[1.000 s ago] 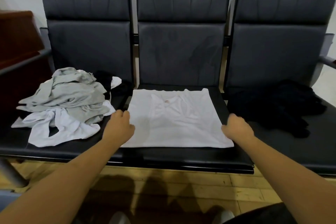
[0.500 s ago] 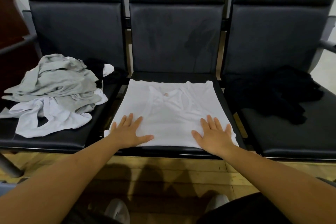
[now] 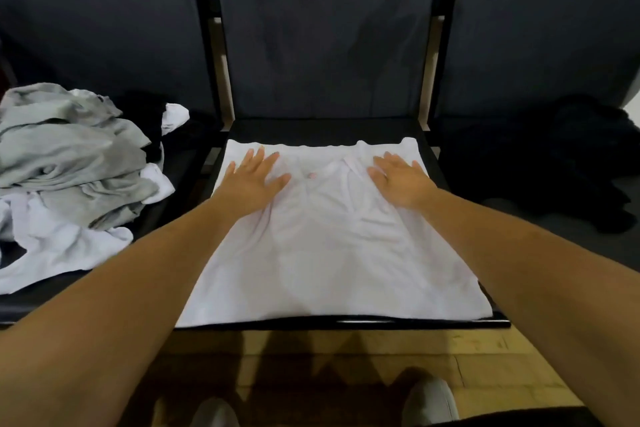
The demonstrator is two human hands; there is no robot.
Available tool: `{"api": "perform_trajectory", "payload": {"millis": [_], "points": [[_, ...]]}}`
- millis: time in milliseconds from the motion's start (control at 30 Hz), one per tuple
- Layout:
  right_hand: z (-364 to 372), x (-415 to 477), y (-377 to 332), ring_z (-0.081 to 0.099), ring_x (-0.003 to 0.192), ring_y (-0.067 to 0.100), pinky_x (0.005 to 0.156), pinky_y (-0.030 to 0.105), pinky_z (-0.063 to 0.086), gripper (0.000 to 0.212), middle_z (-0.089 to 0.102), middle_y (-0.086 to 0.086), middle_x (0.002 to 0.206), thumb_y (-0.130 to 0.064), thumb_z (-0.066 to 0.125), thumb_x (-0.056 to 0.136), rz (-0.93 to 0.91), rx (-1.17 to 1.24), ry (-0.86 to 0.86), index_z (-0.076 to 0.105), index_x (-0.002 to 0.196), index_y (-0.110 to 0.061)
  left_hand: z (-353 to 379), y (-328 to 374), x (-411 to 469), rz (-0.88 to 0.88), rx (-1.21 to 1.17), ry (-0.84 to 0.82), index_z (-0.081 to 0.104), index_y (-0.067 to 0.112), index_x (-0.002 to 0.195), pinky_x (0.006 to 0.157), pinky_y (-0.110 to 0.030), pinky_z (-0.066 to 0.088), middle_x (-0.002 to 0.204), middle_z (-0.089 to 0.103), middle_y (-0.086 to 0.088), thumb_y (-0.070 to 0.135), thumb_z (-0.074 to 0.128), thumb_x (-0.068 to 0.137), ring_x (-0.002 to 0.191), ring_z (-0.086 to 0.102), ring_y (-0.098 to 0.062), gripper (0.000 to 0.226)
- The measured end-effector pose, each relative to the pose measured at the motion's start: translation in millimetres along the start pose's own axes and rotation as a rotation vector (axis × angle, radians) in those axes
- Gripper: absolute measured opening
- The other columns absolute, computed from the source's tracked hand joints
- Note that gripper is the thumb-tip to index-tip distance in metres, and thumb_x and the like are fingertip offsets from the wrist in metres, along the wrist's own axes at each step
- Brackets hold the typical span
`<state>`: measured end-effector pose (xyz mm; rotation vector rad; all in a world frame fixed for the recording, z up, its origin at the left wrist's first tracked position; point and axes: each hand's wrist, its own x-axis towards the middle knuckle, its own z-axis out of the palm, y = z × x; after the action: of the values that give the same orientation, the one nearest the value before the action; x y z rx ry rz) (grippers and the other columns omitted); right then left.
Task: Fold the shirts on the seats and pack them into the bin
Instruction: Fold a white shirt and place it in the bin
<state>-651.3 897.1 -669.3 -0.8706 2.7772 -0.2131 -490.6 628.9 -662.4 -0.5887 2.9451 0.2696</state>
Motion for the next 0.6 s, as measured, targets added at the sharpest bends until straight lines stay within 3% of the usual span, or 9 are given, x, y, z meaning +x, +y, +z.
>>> {"api": "perform_trajectory", "payload": {"millis": [133,267,333,433,500,600], "points": [[9,20,38,-0.006,0.156,0.014,0.124,0.049,-0.007,0.059,-0.006,-0.006,0.169,-0.053,0.007,0.105,0.095,-0.09,0.045,0.006,0.16,-0.036,20,-28,12,-0.124,0.038,0.002,0.001,0.038,0.16,0.125,-0.048,-0.005,0.169,-0.011,0.004,0.068,0.012,0.099,0.156,-0.008,-0.017,0.069],[-3,30,59,0.001,0.156,0.02,0.124,0.052,-0.002,0.055,0.004,0.0,0.17,-0.044,0.013,0.107,0.155,-0.056,0.057,0.015,0.16,-0.029,8,-38,21,-0.237,-0.101,0.047,0.017,0.034,0.16,0.124,-0.052,0.001,0.17,0.006,0.001,0.067,0.021,0.1,0.156,0.005,-0.019,0.068],[-11,43,59,0.006,0.156,0.021,0.125,0.051,0.001,0.053,0.011,0.005,0.169,-0.037,0.019,0.108,0.141,-0.032,0.093,0.021,0.159,-0.024,-5,-44,34,-0.213,-0.088,0.114,0.027,0.025,0.158,0.124,-0.052,0.008,0.168,0.016,-0.004,0.061,0.027,0.102,0.154,0.014,-0.026,0.066],[-23,64,46,0.009,0.156,0.02,0.126,0.045,0.004,0.052,0.017,0.005,0.168,-0.032,0.026,0.109,0.09,0.02,0.138,0.023,0.16,-0.019,-23,-43,60,-0.076,-0.093,0.132,0.029,0.019,0.158,0.125,-0.046,0.014,0.169,0.015,-0.004,0.046,0.036,0.106,0.155,0.011,-0.024,0.059],[-28,76,39,0.01,0.155,0.02,0.126,0.041,0.009,0.054,0.014,0.003,0.168,-0.034,0.033,0.109,0.041,0.079,0.093,0.024,0.16,-0.019,-33,-34,77,-0.038,-0.161,0.087,0.024,0.023,0.16,0.125,-0.042,0.017,0.169,0.012,0.0,0.04,0.04,0.107,0.156,0.01,-0.022,0.058],[-29,89,43,0.026,0.15,0.027,0.121,0.044,0.026,0.054,0.025,0.004,0.165,-0.037,0.049,0.104,0.053,0.117,0.05,0.037,0.155,-0.022,-40,-31,98,-0.063,-0.115,-0.024,0.025,0.028,0.159,0.121,-0.043,0.029,0.168,0.019,-0.003,0.041,0.052,0.103,0.15,0.027,-0.03,0.064]]}}
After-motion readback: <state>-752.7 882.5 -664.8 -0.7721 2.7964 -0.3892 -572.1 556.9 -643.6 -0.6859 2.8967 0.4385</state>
